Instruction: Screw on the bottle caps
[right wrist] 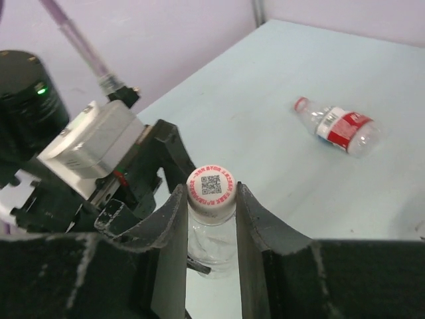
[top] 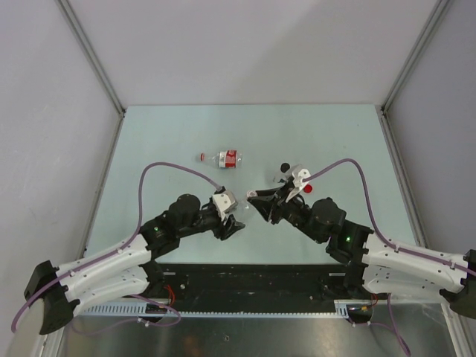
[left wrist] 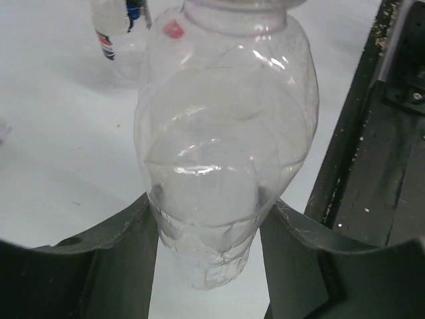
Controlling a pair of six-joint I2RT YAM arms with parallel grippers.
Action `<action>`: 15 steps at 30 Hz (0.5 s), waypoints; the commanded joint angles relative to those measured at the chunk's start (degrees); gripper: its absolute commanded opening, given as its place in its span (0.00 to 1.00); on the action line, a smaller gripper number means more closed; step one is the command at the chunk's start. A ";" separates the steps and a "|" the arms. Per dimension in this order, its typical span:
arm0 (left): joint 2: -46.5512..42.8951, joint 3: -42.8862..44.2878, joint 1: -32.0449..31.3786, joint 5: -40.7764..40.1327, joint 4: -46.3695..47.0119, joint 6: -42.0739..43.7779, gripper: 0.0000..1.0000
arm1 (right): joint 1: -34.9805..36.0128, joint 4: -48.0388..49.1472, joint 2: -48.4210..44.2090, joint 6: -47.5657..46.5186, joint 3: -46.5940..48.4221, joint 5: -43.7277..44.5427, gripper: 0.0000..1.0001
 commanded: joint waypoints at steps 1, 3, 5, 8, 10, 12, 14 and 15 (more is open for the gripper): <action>-0.87 4.34 0.62 -12.92 8.57 -5.28 0.00 | 0.72 -7.23 0.10 8.31 0.11 12.35 0.00; -0.64 4.10 0.58 -13.34 8.59 -5.27 0.00 | 0.66 -7.51 -0.36 9.18 0.11 14.08 0.00; -0.29 3.79 0.52 -13.45 8.56 -5.04 0.00 | 0.38 -7.41 -0.87 9.64 0.09 14.63 0.00; 0.54 3.35 0.52 -14.35 8.55 -5.30 0.00 | -0.48 -5.94 -1.85 9.24 0.11 12.63 0.05; 1.25 3.19 0.46 -15.15 8.53 -5.82 0.00 | -1.31 -4.31 -2.65 8.65 0.14 10.09 0.19; 1.76 2.97 0.38 -15.46 8.52 -6.24 0.00 | -2.17 -2.83 -3.75 8.06 0.14 7.41 0.35; 2.00 2.61 0.43 -15.58 8.52 -6.54 0.00 | -3.29 -1.89 -5.04 7.93 0.08 5.44 0.51; 1.94 2.38 0.44 -15.66 8.52 -6.66 0.00 | -3.87 -1.70 -5.68 7.93 0.11 4.57 0.58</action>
